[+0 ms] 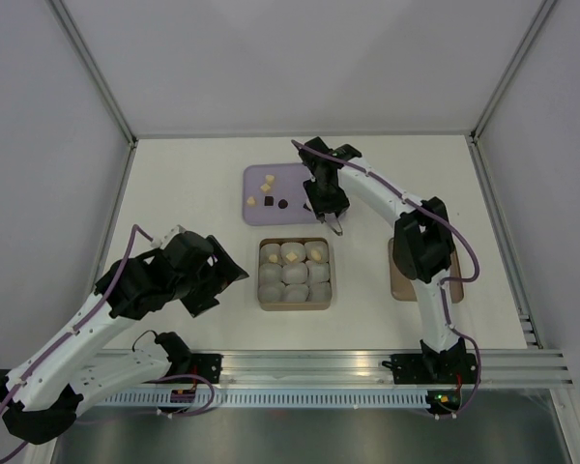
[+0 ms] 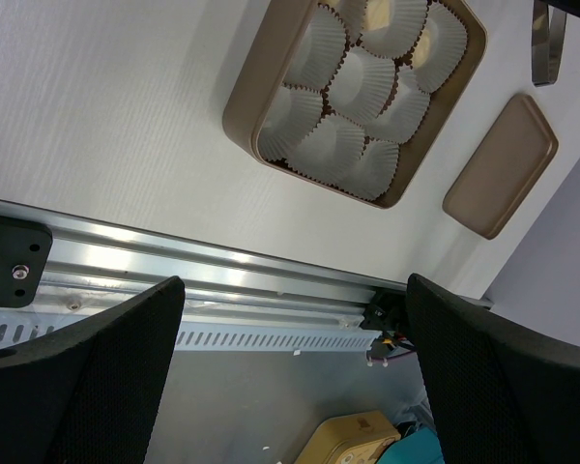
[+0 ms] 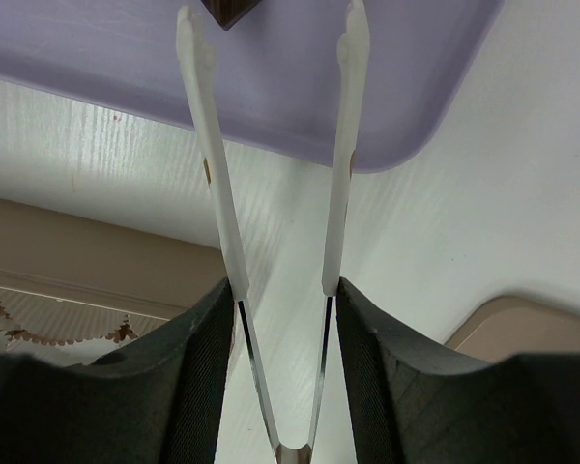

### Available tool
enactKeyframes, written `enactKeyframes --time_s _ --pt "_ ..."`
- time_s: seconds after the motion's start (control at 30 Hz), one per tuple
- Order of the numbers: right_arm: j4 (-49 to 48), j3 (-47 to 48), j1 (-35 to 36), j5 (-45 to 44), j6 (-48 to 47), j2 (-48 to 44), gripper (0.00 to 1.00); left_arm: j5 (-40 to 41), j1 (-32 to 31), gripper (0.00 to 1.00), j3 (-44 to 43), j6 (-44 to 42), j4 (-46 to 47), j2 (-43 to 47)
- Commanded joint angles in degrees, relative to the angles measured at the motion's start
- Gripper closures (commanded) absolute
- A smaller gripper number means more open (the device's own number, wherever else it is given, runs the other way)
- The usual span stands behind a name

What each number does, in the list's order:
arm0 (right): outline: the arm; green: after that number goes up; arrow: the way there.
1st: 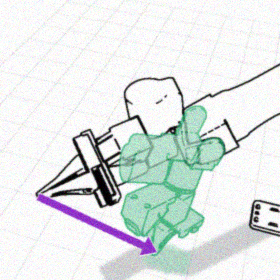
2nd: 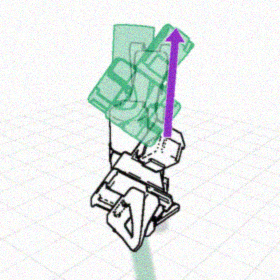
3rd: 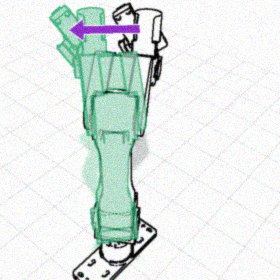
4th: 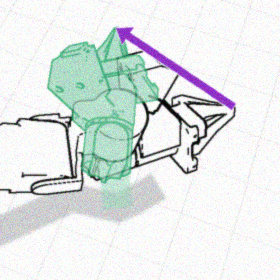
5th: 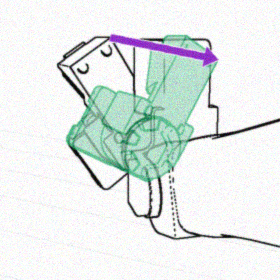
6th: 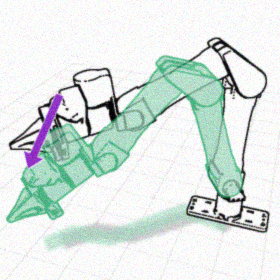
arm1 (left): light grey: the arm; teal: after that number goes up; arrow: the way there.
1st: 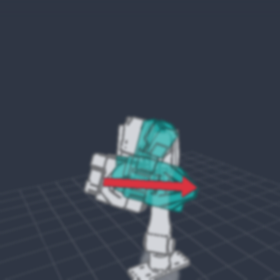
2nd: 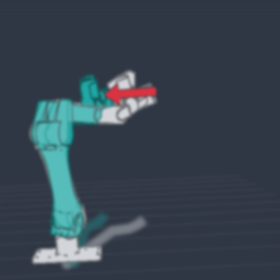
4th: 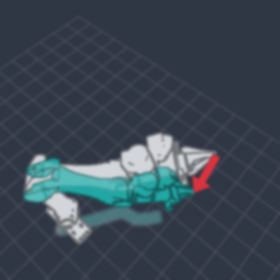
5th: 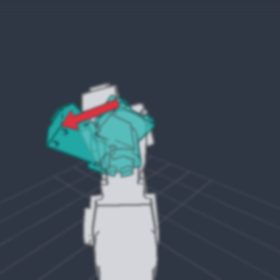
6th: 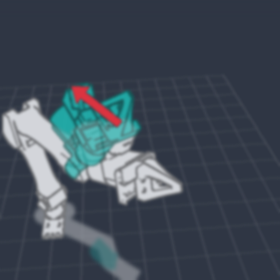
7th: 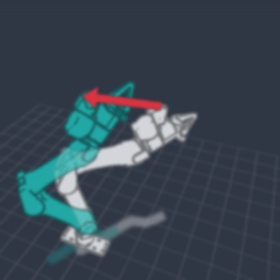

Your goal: Pack the chocolate

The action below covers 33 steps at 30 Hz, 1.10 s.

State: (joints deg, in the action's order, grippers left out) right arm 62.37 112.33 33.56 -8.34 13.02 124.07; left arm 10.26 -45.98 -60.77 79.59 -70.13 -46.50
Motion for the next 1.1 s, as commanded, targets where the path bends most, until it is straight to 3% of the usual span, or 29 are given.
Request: enactKeyframes --time_s 0.0,0.57,0.9,1.07 --pt "-1.63 2.36 0.01 4.72 -2.46 1.61 0.48 -0.33 0.27 0.00 -0.40 1.18 0.69 0.01" --pt "-3.13 5.79 -0.69 2.62 -0.54 6.53 0.49 0.02 0.19 0.00 -0.66 1.71 0.69 -0.87" --pt "-5.06 4.74 -0.78 3.94 -0.54 4.61 0.70 -0.07 0.19 0.00 -0.57 2.06 0.78 -0.79" --pt "-4.02 4.47 -0.78 3.50 0.17 2.06 0.74 -0.42 0.19 0.00 -0.31 2.23 0.61 -0.96"
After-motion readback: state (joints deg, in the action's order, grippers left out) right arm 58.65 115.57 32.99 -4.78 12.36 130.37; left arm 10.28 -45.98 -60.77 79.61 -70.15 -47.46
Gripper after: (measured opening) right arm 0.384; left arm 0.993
